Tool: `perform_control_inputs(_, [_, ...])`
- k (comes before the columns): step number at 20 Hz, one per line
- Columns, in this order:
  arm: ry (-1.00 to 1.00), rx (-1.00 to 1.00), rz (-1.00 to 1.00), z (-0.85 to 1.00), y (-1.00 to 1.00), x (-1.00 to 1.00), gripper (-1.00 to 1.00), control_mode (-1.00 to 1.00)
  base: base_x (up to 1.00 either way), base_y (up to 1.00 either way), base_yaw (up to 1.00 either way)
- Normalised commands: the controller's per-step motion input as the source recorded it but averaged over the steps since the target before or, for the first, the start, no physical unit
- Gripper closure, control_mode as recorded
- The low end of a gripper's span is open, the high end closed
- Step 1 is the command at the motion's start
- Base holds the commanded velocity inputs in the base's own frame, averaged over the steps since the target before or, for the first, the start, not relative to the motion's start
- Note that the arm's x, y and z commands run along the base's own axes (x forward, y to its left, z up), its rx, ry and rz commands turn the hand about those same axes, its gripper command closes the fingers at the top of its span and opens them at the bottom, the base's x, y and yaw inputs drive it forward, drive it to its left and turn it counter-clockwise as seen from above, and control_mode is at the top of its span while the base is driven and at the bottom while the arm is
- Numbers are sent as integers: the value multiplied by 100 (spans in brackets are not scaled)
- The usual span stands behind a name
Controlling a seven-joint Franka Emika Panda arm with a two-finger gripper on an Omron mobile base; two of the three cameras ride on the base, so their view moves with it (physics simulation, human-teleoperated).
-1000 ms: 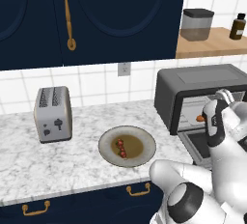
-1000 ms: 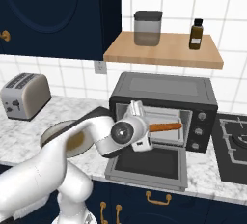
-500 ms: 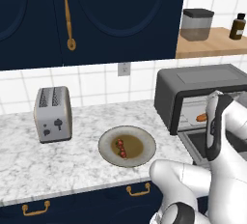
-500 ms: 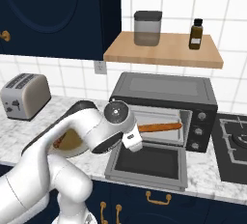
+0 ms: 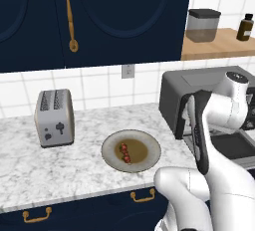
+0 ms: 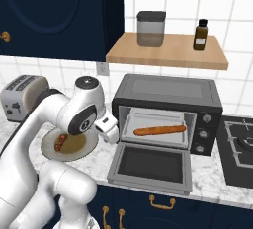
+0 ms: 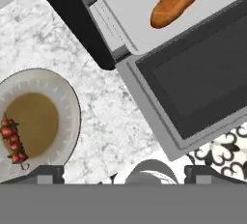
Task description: Pick up the kebab skewer and baguette bread, and place them inside the toaster oven. Close the toaster oven door and start by setting the timer.
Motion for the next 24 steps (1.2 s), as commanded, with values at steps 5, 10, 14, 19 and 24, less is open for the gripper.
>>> perform_control_inputs(5, [12,-9,33,-15,96,5,-100,-100,0,0,0])
perform_control_inputs(10, [7,0,19,-30,74,36,-100,-100,0,0,0])
perform_control_inputs(14, [6,-1,11,-35,64,60,-100,-100,0,0,0])
perform_control_inputs(19, [11,0,7,-35,40,45,-100,-100,0,0,0])
perform_control_inputs(24, [8,0,5,-34,29,37,-100,-100,0,0,0])
